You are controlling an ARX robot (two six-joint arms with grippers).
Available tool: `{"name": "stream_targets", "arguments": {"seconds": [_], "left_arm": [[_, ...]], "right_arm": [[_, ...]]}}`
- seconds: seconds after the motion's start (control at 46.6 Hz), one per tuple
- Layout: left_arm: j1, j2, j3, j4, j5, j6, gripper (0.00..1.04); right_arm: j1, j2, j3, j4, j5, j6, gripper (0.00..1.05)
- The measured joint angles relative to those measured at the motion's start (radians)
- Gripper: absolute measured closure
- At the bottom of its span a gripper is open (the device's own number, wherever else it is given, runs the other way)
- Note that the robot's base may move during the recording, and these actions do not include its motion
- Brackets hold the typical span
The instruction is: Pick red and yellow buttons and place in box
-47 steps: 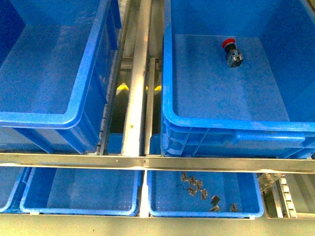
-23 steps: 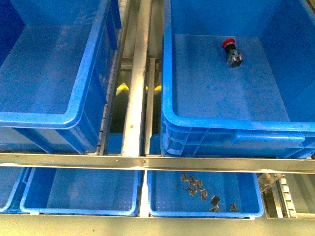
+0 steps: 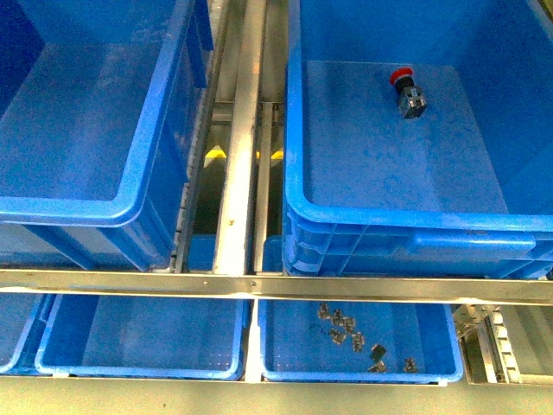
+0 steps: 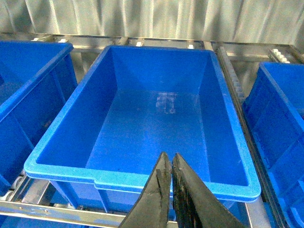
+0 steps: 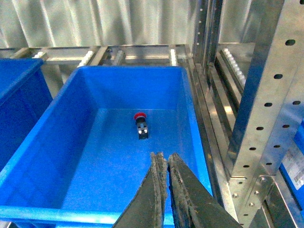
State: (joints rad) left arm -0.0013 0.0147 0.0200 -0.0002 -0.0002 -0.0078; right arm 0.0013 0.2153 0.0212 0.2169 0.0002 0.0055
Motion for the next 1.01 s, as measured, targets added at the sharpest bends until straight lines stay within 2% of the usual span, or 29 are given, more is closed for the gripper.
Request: {"name": "stream_targets", "arguments": {"seconds": [0.129, 0.215, 0.494, 0.58, 0.773, 0.924, 1.009], "left_arm": [[0.0, 0.0, 0.0, 0.0, 0.0, 0.0, 1.02], [0.0, 0.0, 0.0, 0.0, 0.0, 0.0, 1.02], [0.0, 0.0, 0.0, 0.0, 0.0, 0.0, 1.02], [0.0, 0.0, 0.0, 0.0, 0.0, 0.0, 1.02], [0.0, 0.0, 0.0, 0.0, 0.0, 0.0, 1.02], [0.0, 0.0, 0.0, 0.0, 0.0, 0.0, 0.67], [0.0, 0.0, 0.0, 0.0, 0.0, 0.0, 0.51]], "right_arm": [[0.0, -0.041, 0.0, -0.042, 0.0, 0.0, 1.01], [0.0, -0.166, 0.0, -0.199, 0.002, 0.0, 1.01], [0.0, -0.211, 0.0, -0.215, 0.0, -0.001, 1.01], [0.0, -0.211, 0.0, -0.215, 0.0, -0.002, 0.82], [0.0, -0.211, 0.0, -0.215, 0.0, -0.002, 0.51], [0.0, -0.211, 0.0, -0.215, 0.0, -0.002, 0.16], [0.0, -0.211, 0.0, -0.215, 0.0, -0.002, 0.05]]}}
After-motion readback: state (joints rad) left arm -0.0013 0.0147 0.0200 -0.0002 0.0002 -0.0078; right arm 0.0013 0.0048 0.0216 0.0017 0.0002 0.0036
